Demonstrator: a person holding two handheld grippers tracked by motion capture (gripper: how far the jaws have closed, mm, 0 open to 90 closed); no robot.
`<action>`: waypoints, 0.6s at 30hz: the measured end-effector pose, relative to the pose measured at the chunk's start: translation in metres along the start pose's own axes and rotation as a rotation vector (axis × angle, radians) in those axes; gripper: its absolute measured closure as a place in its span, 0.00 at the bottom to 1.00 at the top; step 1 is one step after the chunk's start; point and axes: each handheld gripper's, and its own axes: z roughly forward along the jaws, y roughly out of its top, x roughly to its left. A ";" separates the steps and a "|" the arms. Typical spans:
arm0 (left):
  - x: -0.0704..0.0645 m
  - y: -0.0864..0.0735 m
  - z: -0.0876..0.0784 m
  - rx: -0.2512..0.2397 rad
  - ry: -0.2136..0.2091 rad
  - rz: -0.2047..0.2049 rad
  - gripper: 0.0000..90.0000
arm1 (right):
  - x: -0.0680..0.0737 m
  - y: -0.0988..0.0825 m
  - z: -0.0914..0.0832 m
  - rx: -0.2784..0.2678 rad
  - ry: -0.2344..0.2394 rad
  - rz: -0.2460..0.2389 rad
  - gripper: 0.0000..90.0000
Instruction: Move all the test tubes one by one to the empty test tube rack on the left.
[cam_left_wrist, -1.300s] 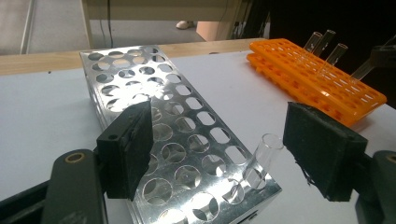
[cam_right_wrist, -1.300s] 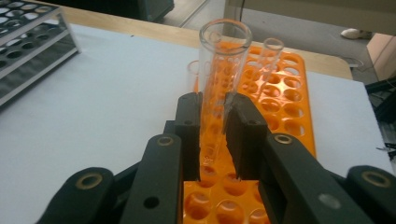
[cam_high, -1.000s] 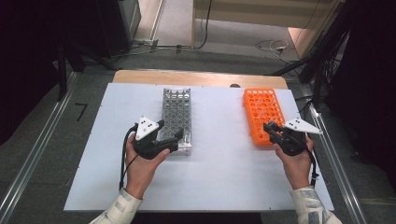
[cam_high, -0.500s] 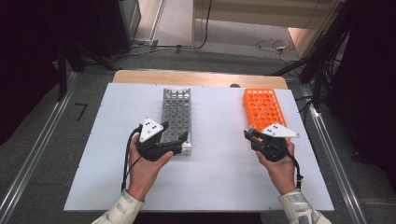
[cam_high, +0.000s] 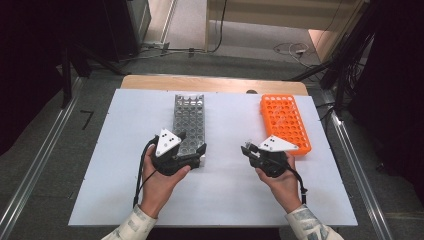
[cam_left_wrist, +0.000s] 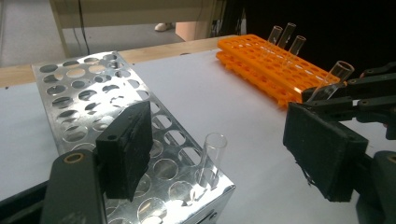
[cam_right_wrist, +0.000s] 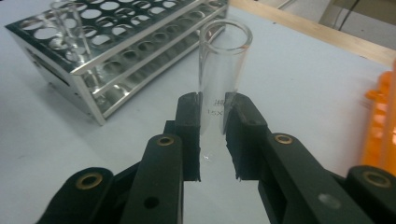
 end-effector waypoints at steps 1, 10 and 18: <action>-0.002 0.001 0.000 0.001 -0.003 0.003 0.28 | 0.003 0.001 0.001 0.001 0.005 -0.003 0.81; -0.020 0.006 0.011 0.005 -0.038 0.041 0.33 | 0.019 0.006 0.011 0.014 0.064 -0.019 0.81; -0.037 0.010 0.025 0.017 -0.082 0.075 0.40 | 0.029 0.013 0.019 0.014 0.087 -0.030 0.81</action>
